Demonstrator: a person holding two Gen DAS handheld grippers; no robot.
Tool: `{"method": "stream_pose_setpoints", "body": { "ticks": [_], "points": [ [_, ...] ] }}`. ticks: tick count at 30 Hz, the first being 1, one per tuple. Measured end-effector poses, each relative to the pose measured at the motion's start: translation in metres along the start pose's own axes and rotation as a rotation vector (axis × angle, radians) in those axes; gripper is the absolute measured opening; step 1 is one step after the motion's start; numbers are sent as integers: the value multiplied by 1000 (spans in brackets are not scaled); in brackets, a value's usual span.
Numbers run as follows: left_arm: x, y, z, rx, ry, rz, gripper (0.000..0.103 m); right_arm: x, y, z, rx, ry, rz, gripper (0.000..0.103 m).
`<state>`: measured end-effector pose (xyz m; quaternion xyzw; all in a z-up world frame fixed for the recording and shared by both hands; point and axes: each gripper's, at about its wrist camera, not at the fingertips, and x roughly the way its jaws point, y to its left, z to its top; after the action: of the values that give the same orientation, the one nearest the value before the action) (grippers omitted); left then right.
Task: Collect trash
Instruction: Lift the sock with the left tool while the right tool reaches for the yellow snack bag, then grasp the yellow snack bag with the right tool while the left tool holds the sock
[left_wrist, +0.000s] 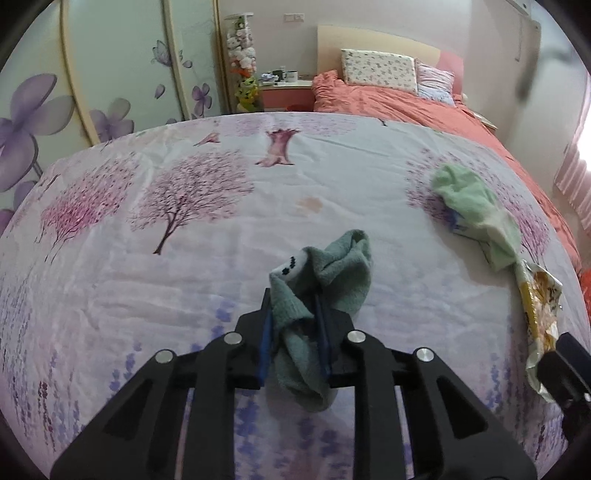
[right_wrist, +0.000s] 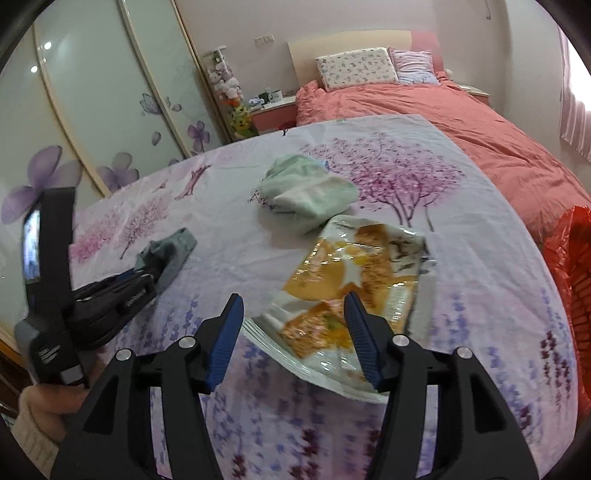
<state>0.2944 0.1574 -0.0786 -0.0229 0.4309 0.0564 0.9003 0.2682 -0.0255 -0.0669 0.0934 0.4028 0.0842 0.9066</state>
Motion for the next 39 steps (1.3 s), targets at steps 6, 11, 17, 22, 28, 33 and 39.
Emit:
{"method": "stream_pose_setpoints", "body": {
  "ticks": [6,11,17,22,28,33,39],
  "points": [
    [1,6,0,-16,2,-22,25,5,-2,-1,-37,12,-118,57],
    [1,6,-1,-22,3,-33,25,-7,-27,-3,-11,-5,-149,56],
    [1,6,-1,-23,3,-33,25,3,-46,-1,47,22,-144,51],
    [1,6,-1,-24,3,-35,25,13,-40,3,17,41,-155,51],
    [1,6,-1,-24,3,-35,25,19,-35,1,-44,45,-207,47],
    [1,5,-2,-27,2,-39,26,15,-42,0,-19,36,-174,24],
    [1,0,-1,-13,2,-68,36,12,-51,1,24,31,-129,24]
  ]
}}
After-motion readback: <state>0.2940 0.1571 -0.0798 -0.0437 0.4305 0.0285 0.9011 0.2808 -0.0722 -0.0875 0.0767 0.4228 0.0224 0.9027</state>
